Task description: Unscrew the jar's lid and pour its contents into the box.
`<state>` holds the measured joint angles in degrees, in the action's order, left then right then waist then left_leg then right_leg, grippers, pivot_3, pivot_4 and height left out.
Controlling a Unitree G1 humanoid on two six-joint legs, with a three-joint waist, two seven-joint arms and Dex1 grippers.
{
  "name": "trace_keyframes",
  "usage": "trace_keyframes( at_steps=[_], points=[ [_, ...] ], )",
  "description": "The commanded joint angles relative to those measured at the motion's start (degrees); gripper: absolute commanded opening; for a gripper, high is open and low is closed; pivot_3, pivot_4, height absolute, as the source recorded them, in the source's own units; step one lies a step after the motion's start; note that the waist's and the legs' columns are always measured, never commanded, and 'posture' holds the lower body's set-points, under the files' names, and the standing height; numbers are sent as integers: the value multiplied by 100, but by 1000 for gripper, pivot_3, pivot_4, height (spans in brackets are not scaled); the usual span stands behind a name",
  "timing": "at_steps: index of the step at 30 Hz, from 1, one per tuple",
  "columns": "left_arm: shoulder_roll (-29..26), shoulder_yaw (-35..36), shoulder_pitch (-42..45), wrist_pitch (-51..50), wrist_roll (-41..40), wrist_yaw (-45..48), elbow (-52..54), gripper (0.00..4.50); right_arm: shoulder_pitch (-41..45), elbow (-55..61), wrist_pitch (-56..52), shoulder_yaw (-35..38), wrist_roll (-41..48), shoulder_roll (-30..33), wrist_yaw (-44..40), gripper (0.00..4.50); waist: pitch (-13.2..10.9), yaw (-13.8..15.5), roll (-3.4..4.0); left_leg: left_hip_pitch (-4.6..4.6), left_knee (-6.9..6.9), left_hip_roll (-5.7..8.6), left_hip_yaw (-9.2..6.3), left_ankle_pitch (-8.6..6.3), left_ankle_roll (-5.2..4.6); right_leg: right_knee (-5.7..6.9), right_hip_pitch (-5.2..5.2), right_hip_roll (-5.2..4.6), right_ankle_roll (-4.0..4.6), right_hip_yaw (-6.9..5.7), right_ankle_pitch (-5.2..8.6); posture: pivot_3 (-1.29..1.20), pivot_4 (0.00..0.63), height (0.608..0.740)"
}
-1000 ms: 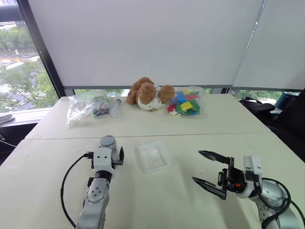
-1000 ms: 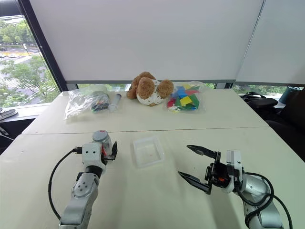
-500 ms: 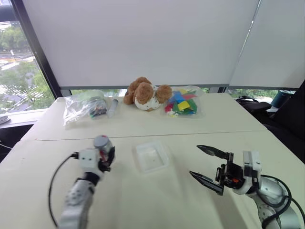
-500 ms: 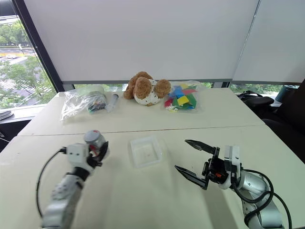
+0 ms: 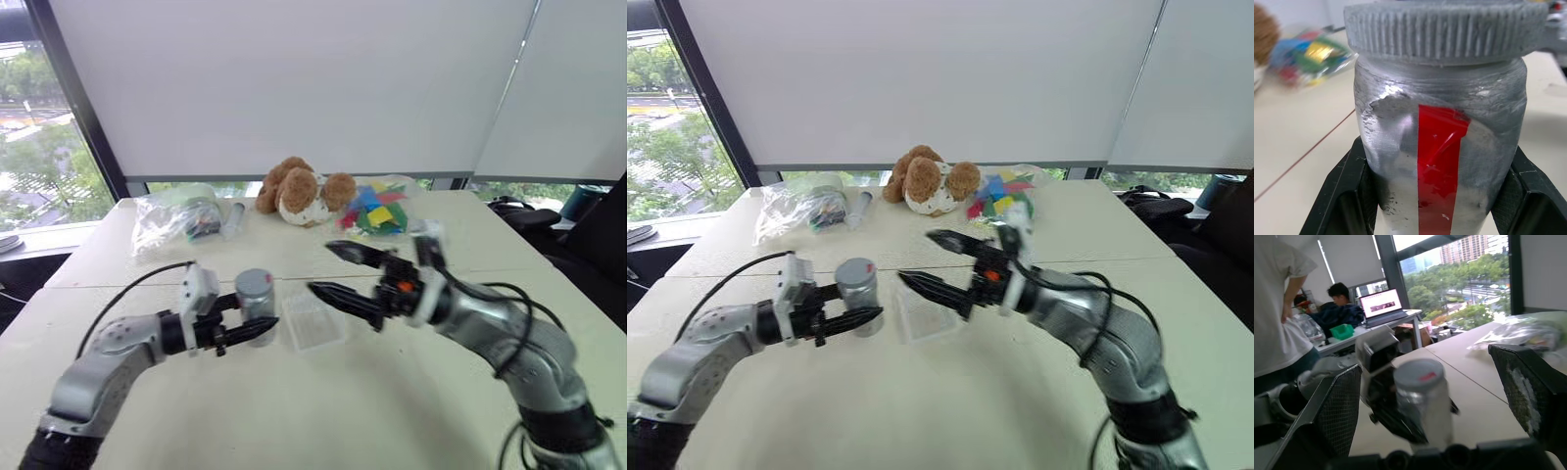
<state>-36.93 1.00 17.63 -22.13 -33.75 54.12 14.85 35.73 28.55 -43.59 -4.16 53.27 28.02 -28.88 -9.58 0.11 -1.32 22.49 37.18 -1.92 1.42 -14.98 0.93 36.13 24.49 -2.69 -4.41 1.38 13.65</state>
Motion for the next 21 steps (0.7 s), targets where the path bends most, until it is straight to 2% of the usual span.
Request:
trace_keyframes(
  at_steps=[1,9,19,21],
  points=[
    [254,-281,139,92,230,-167,243,2232,335,-86,-314,-294,-139,-191,153,4500,0,0,0,1,0,0,1,0,0,0,0,0,0,0,0,0,150,740],
    [572,-398,193,210,414,-256,266,2232,595,-510,-442,-632,-651,-268,-179,4500,0,-41,0,1,6,1,0,1,-1,1,0,1,-1,0,-1,0,150,740],
    [667,-391,95,214,459,-268,348,2232,591,-685,-383,-663,-972,-414,-594,4500,0,-96,0,0,3,-1,-3,0,-1,1,0,6,-18,-1,-9,0,150,740],
    [674,-396,92,211,458,-267,354,2232,576,-704,-350,-663,-1041,-438,-668,3973,0,-96,0,1,3,-1,-2,0,-1,1,0,5,-15,-1,-8,0,150,740]
  ],
)
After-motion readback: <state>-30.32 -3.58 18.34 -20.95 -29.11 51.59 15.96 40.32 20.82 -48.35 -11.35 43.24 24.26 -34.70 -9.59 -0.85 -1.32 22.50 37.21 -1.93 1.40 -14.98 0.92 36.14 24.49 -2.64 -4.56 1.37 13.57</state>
